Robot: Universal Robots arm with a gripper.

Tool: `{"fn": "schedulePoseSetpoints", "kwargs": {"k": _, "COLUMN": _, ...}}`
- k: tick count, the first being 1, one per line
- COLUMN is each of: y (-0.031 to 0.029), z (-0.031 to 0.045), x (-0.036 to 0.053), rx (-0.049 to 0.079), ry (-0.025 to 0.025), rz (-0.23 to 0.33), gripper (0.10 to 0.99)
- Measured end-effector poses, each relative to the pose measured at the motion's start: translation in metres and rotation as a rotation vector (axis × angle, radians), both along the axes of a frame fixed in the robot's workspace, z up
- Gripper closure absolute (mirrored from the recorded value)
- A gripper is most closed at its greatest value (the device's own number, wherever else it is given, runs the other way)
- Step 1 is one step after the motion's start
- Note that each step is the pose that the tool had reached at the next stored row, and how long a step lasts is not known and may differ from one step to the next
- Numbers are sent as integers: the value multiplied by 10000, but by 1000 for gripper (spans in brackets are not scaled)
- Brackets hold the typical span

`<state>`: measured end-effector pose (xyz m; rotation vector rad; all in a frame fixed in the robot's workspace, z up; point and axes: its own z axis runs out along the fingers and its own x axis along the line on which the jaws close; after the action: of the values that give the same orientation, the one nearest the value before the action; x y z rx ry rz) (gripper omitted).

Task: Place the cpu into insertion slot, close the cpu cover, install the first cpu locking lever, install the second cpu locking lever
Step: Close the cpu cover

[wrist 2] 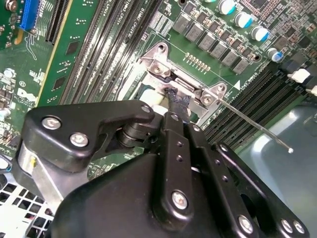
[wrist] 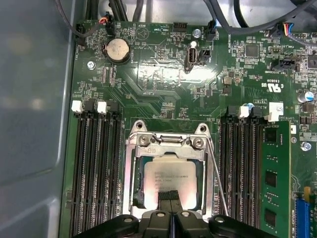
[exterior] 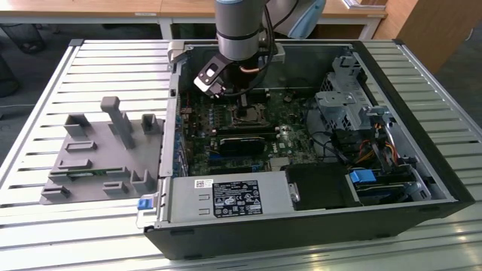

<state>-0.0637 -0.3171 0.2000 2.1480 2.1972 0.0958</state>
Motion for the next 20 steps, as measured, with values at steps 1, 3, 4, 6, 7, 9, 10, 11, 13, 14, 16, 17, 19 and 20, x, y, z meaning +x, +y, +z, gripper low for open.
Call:
{"fn": "schedulePoseSetpoints", "kwargs": {"k": 1, "y": 0, "z": -4, "x": 0, "rx": -3, "ry": 2, "rz": 0, "gripper": 980}}
{"fn": "schedulePoseSetpoints", "kwargs": {"k": 3, "y": 0, "z": -8, "x": 5, "rx": -7, "ry": 4, "rz": 0, "gripper": 980}}
{"fn": "schedulePoseSetpoints", "kwargs": {"k": 4, "y": 1, "z": -11, "x": 16, "rx": 0, "ry": -1, "rz": 0, "gripper": 980}}
{"fn": "schedulePoseSetpoints", "kwargs": {"k": 6, "y": 1, "z": -11, "x": 48, "rx": -8, "ry": 2, "rz": -1, "gripper": 980}}
{"fn": "schedulePoseSetpoints", "kwargs": {"k": 7, "y": 2, "z": -10, "x": 67, "rx": -10, "ry": 1, "rz": -1, "gripper": 980}}
{"fn": "schedulePoseSetpoints", "kwargs": {"k": 9, "y": 5, "z": -12, "x": 92, "rx": -4, "ry": -18, "rz": -1, "gripper": 980}}
{"fn": "schedulePoseSetpoints", "kwargs": {"k": 10, "y": 5, "z": -12, "x": 98, "rx": -1, "ry": -25, "rz": 0, "gripper": 980}}
{"fn": "schedulePoseSetpoints", "kwargs": {"k": 11, "y": 6, "z": -6, "x": 100, "rx": 7, "ry": -33, "rz": 1, "gripper": 980}}
{"fn": "schedulePoseSetpoints", "kwargs": {"k": 13, "y": 7, "z": 37, "x": 101, "rx": 11, "ry": -31, "rz": 0, "gripper": 980}}
{"fn": "schedulePoseSetpoints", "kwargs": {"k": 14, "y": 5, "z": 78, "x": 99, "rx": 5, "ry": -25, "rz": -1, "gripper": 980}}
{"fn": "schedulePoseSetpoints", "kwargs": {"k": 16, "y": 5, "z": 160, "x": 100, "rx": 7, "ry": -25, "rz": -1, "gripper": 980}}
{"fn": "schedulePoseSetpoints", "kwargs": {"k": 17, "y": 6, "z": 197, "x": 100, "rx": 8, "ry": -26, "rz": 0, "gripper": 980}}
{"fn": "schedulePoseSetpoints", "kwargs": {"k": 19, "y": 5, "z": 246, "x": 103, "rx": 10, "ry": -23, "rz": 2, "gripper": 980}}
{"fn": "schedulePoseSetpoints", "kwargs": {"k": 20, "y": 5, "z": 258, "x": 108, "rx": 8, "ry": -6, "rz": 1, "gripper": 980}}
